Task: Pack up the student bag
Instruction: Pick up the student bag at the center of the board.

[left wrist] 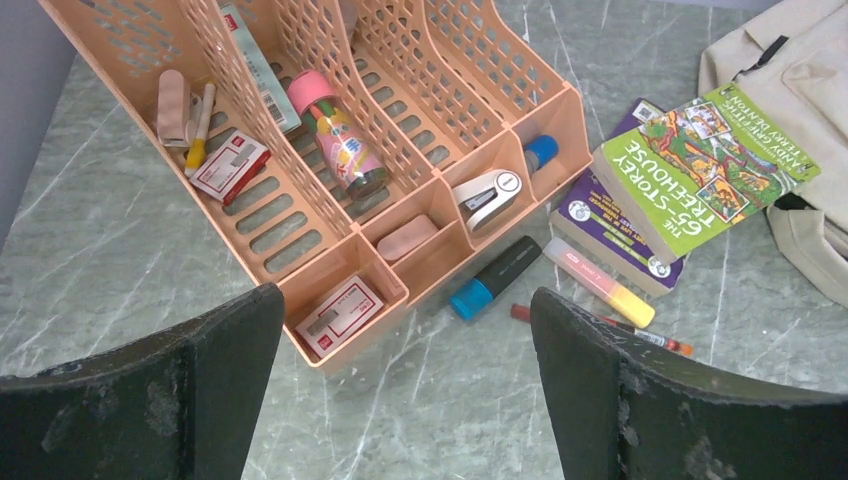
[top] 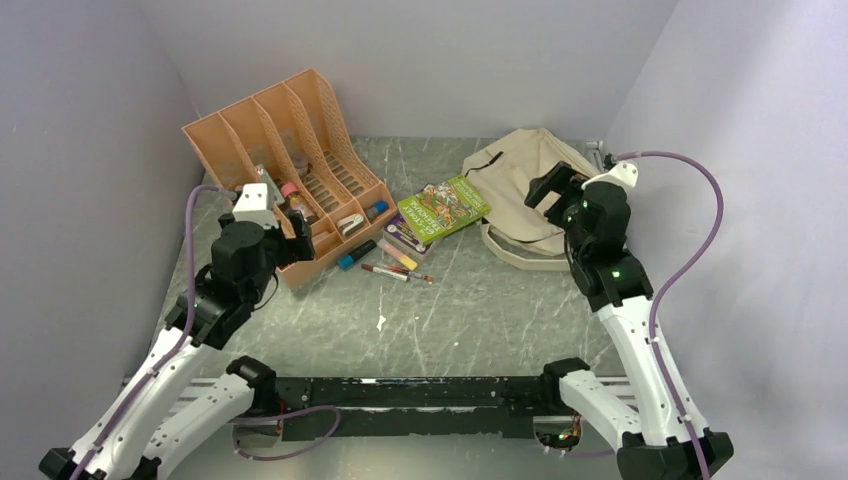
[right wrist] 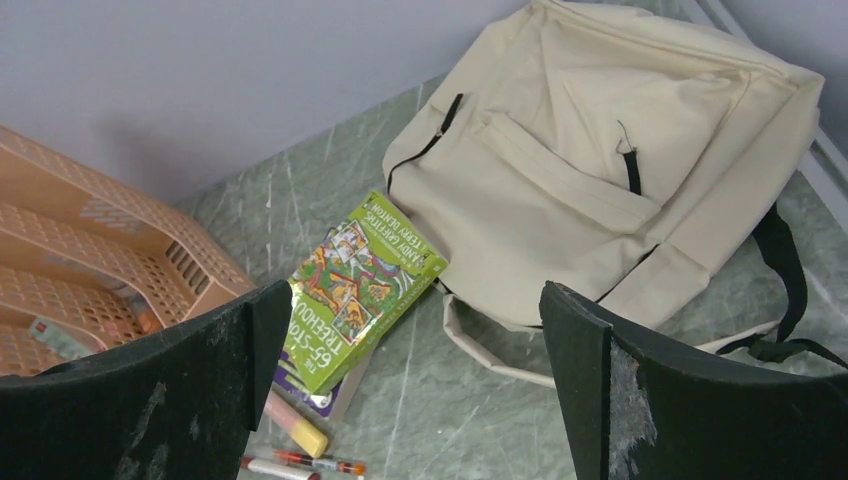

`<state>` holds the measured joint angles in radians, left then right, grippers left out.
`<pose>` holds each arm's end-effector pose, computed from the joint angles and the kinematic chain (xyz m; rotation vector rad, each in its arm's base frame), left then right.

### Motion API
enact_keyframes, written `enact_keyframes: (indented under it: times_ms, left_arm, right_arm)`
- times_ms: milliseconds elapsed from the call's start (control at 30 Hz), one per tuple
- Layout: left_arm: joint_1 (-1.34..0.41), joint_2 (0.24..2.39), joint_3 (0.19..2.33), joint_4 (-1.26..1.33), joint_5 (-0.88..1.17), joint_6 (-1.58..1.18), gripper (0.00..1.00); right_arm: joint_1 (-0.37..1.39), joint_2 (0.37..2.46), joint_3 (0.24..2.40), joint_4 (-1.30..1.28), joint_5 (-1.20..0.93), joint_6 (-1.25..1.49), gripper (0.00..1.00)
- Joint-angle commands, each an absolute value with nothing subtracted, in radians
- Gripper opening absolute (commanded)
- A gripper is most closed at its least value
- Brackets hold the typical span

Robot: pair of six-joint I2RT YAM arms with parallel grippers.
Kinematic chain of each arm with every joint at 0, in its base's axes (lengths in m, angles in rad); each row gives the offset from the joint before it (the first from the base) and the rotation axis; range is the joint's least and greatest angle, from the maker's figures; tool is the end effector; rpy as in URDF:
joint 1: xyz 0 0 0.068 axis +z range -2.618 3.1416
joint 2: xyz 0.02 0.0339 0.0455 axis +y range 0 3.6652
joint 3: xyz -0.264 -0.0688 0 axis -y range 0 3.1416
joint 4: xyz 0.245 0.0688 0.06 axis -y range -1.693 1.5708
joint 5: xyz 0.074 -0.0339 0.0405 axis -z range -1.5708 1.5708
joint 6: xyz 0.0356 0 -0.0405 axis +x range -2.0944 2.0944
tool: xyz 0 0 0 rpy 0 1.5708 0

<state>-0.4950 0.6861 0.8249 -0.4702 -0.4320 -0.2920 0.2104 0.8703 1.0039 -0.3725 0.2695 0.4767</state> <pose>0.1396 -0.0584 0.3395 -0.1007 1.8701 -0.1312 0.1877 0.0304 0.3818 0.4284 1.7562 0.2462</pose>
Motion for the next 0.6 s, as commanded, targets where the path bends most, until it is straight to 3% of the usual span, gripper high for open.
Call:
enact_keyframes:
  times_ms: [0, 200, 567]
  left_arm:
    - [-0.505, 0.674, 0.789, -0.375, -0.434, -0.25, 0.97]
    - [-0.502, 0.681, 0.778, -0.342, -0.392, -0.231, 0.97]
    - [-0.502, 0.685, 0.783, -0.397, -0.498, -0.246, 0.97]
  right_arm:
    - [0.2, 0.896, 1.001, -0.369, 0.31, 0.502, 1.0]
    - [0.198, 0.923, 0.978, -0.37, 0.319, 0.583, 1.0]
    - [0.196, 1.015, 0.921, -0.432, 0.35, 0.85, 1.0]
